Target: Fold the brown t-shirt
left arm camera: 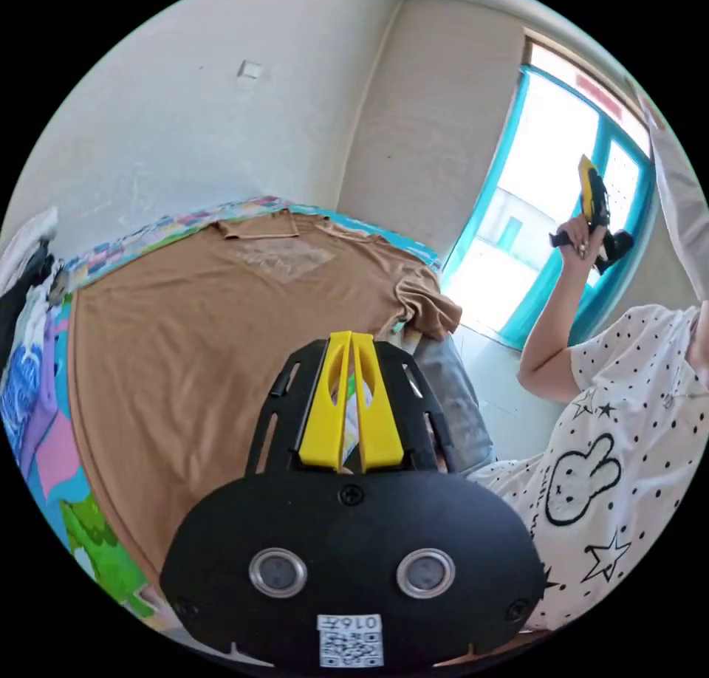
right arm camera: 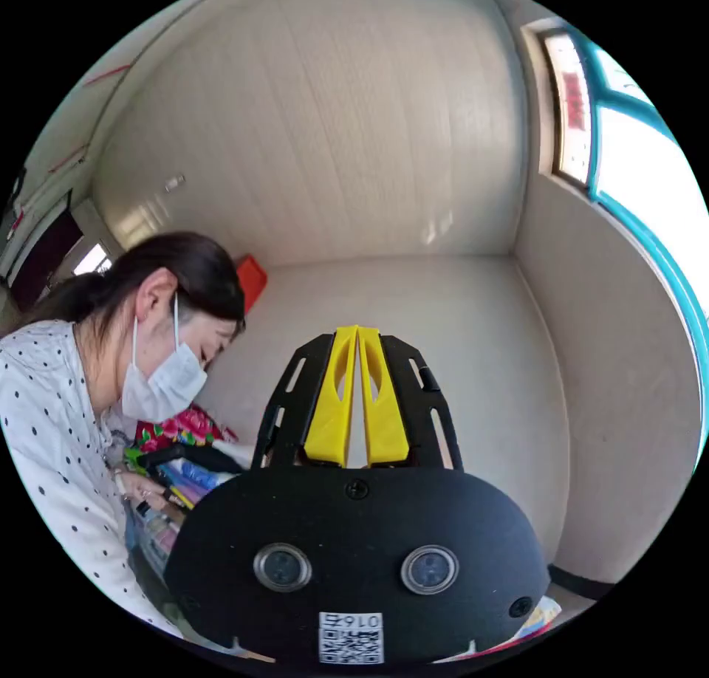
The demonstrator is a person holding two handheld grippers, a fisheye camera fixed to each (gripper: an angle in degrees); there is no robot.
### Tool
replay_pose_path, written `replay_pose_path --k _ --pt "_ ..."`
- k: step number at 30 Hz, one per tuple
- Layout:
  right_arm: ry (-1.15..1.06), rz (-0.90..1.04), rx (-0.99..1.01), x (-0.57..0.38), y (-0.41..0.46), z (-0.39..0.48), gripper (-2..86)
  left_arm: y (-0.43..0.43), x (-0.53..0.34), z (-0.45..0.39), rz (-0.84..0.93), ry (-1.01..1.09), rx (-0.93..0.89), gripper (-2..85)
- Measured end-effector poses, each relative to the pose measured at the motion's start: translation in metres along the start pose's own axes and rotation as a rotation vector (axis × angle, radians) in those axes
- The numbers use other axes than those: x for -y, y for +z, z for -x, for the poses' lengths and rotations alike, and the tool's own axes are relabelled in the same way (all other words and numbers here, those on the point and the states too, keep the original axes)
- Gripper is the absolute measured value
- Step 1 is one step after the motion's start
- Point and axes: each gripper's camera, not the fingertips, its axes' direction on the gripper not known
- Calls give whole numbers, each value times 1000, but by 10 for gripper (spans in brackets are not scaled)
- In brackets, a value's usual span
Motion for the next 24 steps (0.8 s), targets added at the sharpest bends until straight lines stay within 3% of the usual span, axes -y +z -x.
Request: replay_pose_path --k 7,10,16,20,24 --pt "318 478 -180 -127 -38 -30 12 89 50 -130 25 258 -159 37" --pt "445 663 -234 -202 -39 -53 52 121 55 -167 100 267 -98 51" --pt "533 1101 6 -302 2 -88 115 130 62 -207 113 250 -83 53" --pt "556 1099 77 -323 14 -94 118 124 73 -224 89 232 -83 53" --pt "572 1030 210 -326 29 -107 31 111 83 -243 23 225 -57 52"
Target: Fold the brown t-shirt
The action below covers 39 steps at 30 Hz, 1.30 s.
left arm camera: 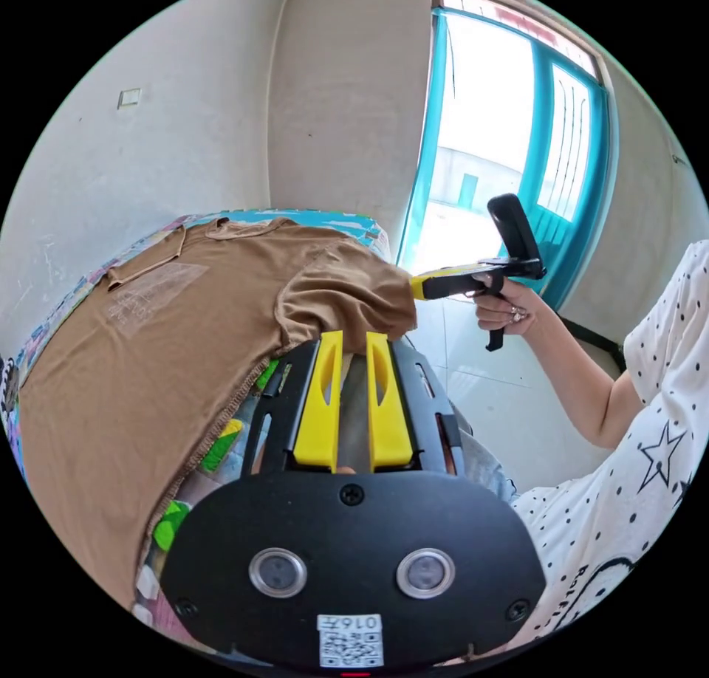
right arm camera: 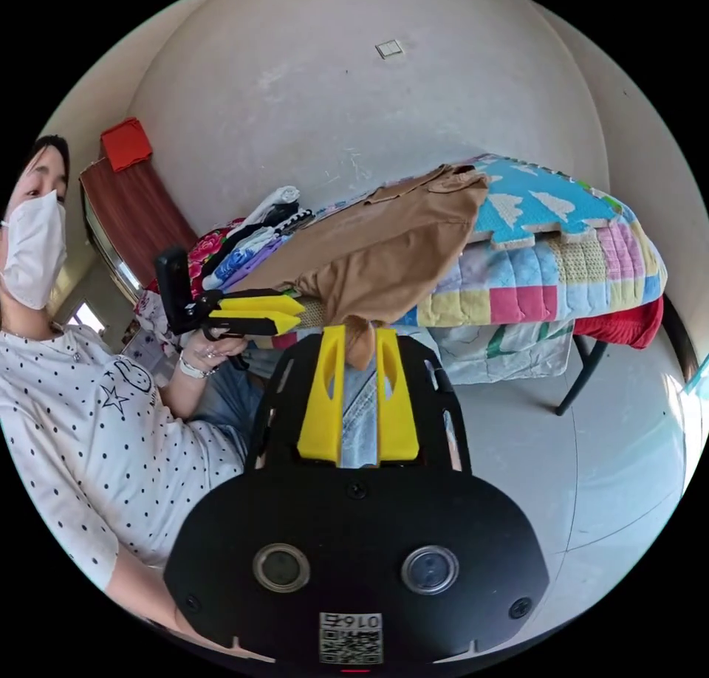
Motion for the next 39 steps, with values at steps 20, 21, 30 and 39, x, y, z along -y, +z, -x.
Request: replay_pose_path --k 20,21,30,39 --pt "27 34 -120 161 36 -54 90 5 96 -88 81 181 50 80" --pt "45 62 -147 147 32 -53 99 8 100 -91 87 185 43 80" --pt "156 205 -57 89 17 -66 123 24 145 -87 160 122 29 -5" --pt "28 12 81 175 37 -52 23 -51 207 -8 -20 -63 52 -4"
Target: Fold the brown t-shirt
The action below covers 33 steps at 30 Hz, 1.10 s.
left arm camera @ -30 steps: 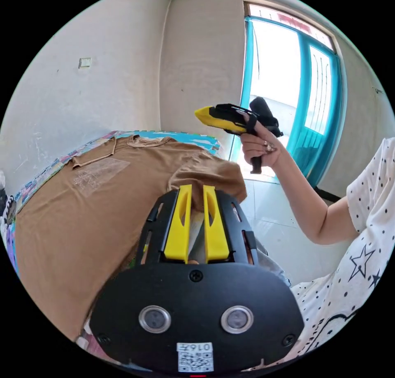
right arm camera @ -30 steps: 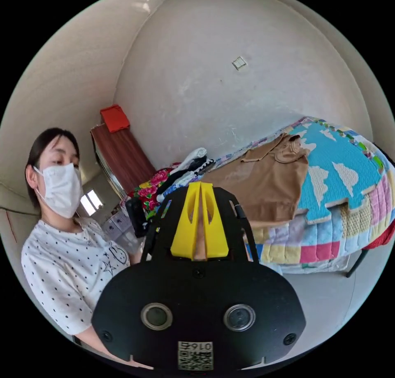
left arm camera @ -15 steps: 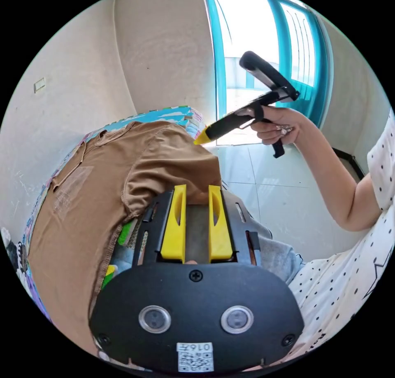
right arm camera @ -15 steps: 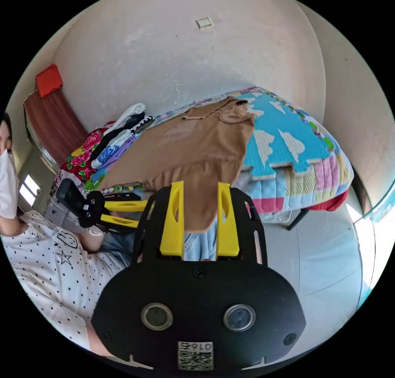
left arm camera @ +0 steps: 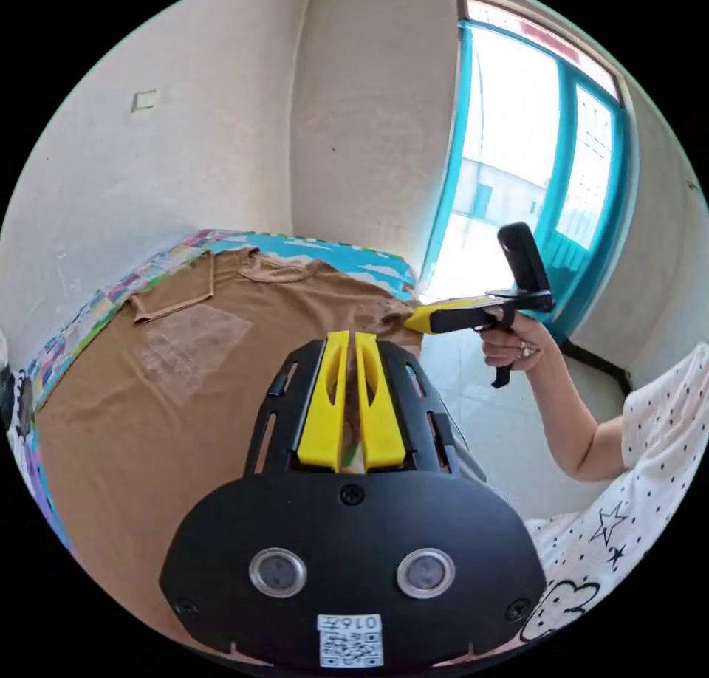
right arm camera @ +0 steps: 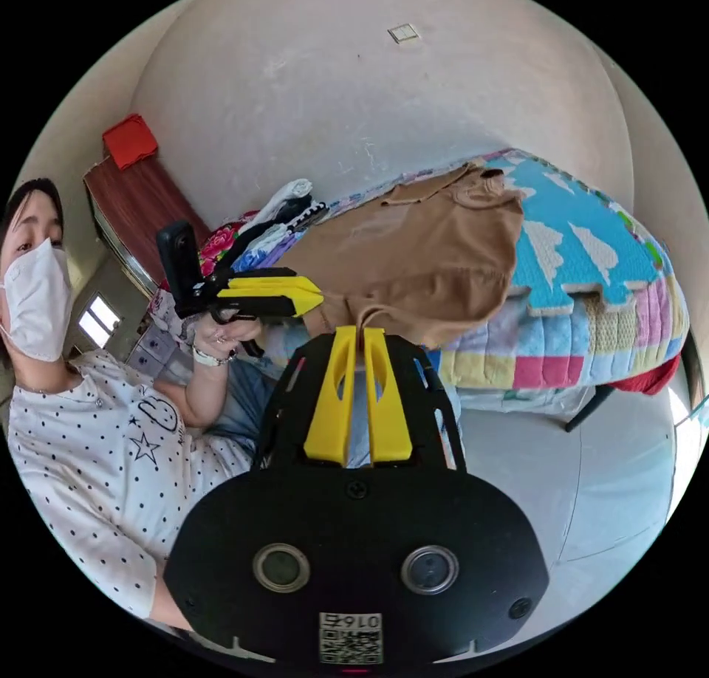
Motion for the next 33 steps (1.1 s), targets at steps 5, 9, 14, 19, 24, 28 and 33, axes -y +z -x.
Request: replay_pose_path --k 5,9,14,19,24,28,33 --pt "318 -236 169 61 -9 -57 23 -22 2 51 -48 -217 2 55" --pt "442 -247 260 70 -3 -84 33 -17 -17 40 -59 -145 -112 80" --pt "534 -248 257 73 -5 -93 44 10 -22 -22 17 80 21 114" --pt "308 -227 177 94 -16 -48 60 24 -24 -62 9 167 255 108" --pt "-43 -129 -213 103 -7 33 81 37 -17 -51 31 160 330 22" --pt "-227 -45 -390 118 17 81 93 23 -24 -18 -33 32 192 -7" --pt "-397 116 -466 151 67 127 102 16 -37 0 -67 -17 93 -9"
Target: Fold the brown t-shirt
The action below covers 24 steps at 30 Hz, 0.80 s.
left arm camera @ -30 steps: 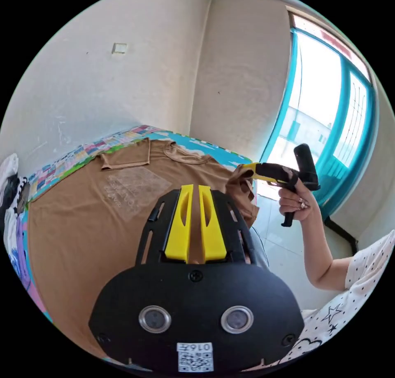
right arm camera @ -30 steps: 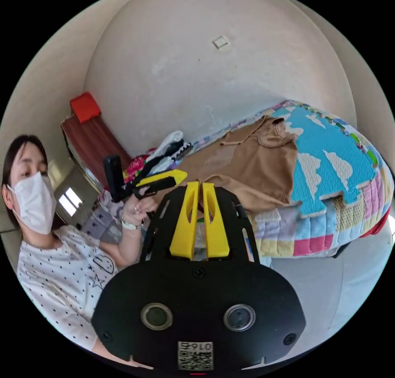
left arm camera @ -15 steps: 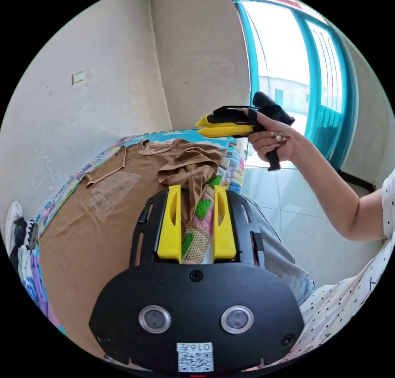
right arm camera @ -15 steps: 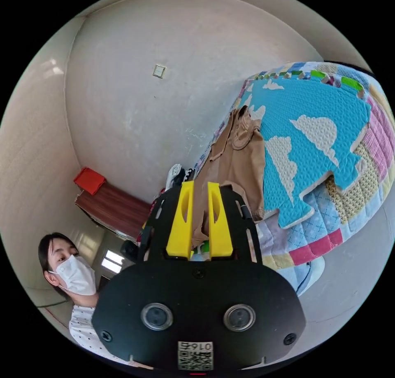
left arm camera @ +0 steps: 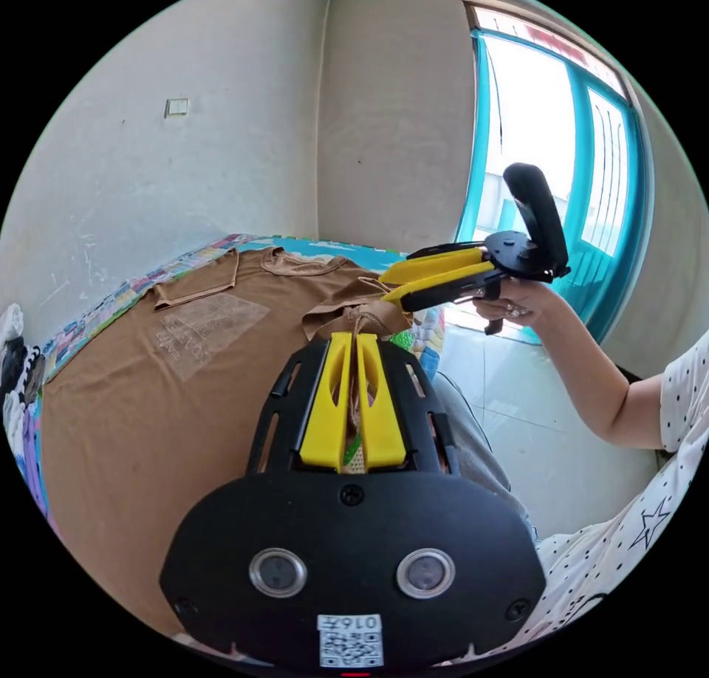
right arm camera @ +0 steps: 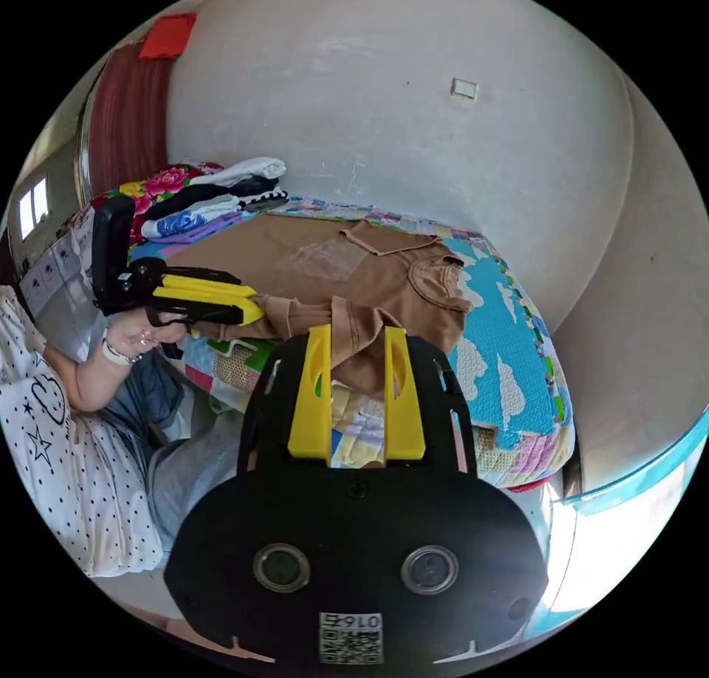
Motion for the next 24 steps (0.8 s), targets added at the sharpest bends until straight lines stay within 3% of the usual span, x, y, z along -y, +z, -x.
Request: replay_pose_path --k 7,12,18,24 --pt "-110 157 -97 69 45 33 43 7 -15 4 -4 34 27 -10" --pt "-107 156 -144 100 37 19 6 9 -25 25 -28 -15 2 -10" --pt "5 221 -22 162 14 -55 1 23 -40 69 -33 -168 20 -9" --pt "59 423 146 223 73 -129 8 42 -60 112 -16 -341 -27 -7"
